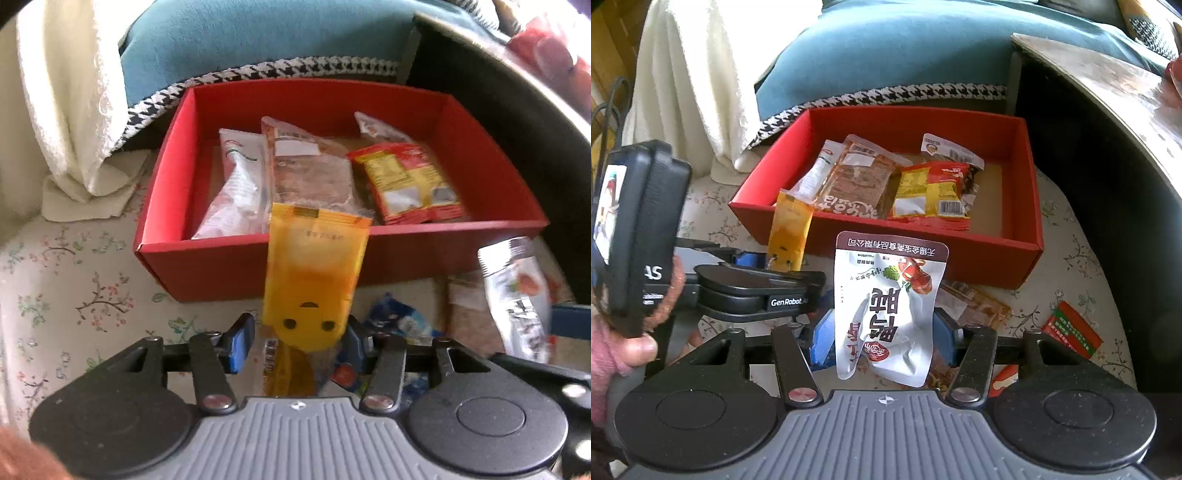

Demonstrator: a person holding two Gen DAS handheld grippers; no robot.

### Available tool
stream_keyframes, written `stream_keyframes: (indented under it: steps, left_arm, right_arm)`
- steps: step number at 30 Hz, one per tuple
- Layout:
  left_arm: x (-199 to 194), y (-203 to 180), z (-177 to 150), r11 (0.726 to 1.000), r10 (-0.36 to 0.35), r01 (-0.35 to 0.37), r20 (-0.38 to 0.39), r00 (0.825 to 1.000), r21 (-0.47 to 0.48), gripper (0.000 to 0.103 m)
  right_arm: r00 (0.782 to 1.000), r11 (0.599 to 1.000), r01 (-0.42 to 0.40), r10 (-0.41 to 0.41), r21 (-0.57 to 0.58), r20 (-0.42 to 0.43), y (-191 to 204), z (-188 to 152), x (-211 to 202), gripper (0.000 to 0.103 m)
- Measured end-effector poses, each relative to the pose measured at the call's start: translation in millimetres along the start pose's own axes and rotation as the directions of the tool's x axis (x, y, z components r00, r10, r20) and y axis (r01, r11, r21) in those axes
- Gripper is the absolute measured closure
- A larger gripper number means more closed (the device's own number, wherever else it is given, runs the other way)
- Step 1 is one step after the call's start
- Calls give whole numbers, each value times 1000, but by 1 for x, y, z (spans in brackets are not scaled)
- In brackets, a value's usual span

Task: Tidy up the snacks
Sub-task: 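Carry both held packets up and over the red box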

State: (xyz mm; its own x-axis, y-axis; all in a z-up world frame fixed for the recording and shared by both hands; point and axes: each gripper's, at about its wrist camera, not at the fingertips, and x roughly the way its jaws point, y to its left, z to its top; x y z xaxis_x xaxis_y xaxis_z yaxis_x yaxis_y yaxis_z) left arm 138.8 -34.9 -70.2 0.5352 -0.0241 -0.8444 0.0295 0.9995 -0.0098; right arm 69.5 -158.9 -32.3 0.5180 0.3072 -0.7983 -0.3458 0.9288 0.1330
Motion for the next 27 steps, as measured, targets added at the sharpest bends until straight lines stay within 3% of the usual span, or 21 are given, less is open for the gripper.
stream_keyframes:
  steps: [1, 6, 16, 27]
  left_arm:
    - [1, 0, 0, 1000, 14, -14, -9, 1000, -3, 71]
    - [-8, 6, 1, 1000, 23, -23, -12, 1000, -15, 74]
    - [-51, 5, 4, 1000, -13, 11, 66, 998, 27, 75]
    - [-64, 4, 25, 1000, -6, 3, 117, 993, 21, 75]
  right_arm:
    - [1000, 1000, 0, 0, 1, 1, -1, 0, 0, 41]
    - [1000, 1000, 14, -15, 21, 24, -7, 2, -5, 41]
    - [993, 999, 26, -31, 42, 118, -6, 19, -18, 41]
    - [983, 998, 40, -49, 54, 179, -3, 45, -15, 40]
